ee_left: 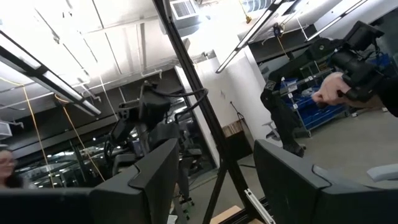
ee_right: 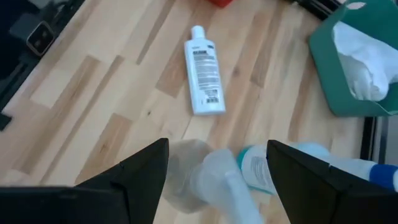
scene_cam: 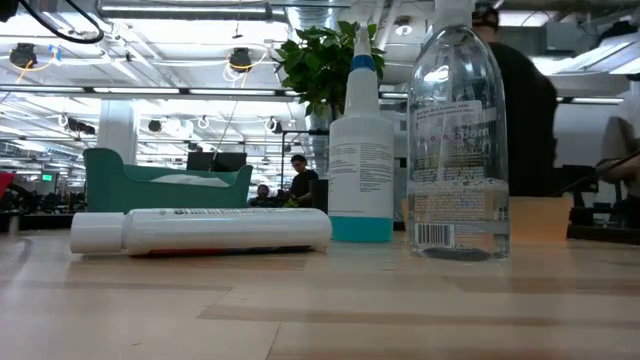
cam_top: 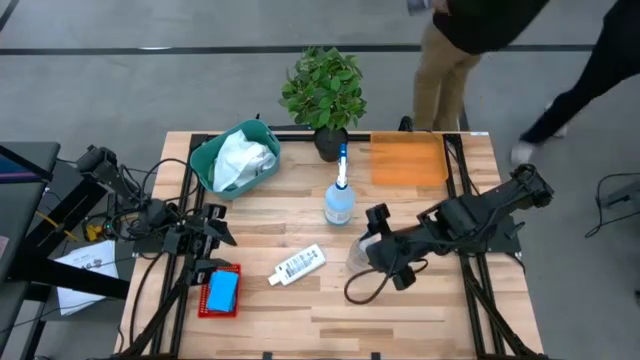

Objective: Pick & Place Kitchen Items
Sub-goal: Put the transparent bottle into the orange bin

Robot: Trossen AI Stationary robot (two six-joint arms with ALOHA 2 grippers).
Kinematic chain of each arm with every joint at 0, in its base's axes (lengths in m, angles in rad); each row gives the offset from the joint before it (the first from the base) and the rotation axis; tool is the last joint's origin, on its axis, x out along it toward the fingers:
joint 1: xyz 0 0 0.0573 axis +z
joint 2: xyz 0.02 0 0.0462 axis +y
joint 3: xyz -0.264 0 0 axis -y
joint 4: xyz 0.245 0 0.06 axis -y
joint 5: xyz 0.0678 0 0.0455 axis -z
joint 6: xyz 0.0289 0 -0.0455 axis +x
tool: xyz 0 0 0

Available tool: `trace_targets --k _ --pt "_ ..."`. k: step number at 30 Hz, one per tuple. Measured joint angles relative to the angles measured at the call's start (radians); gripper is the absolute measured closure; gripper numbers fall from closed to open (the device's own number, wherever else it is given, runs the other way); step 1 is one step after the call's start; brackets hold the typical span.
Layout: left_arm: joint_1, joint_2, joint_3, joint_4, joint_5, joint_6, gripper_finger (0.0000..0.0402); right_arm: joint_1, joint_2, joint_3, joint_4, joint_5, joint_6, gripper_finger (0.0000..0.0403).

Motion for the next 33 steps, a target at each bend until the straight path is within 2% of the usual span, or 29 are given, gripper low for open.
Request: trace_targets --k 14,28,33 --pt "0.0 0.001 0.0 0.0 0.0 -0.001 0.0196 -0.048 0.002 -0.06 -0.042 -0.026 -0.023 0.0138" --pt "0.0 0.007 0.0 0.001 0.0 -0.001 0.0196 -0.094 0.129 -0.064 -0.117 -0.049 -0.023 0.0138" --pt "0.0 0.009 0.0 -0.001 0.0 0.001 0.0196 -0.091 0.126 -0.063 -0.124 -0.072 0.013 0.0138"
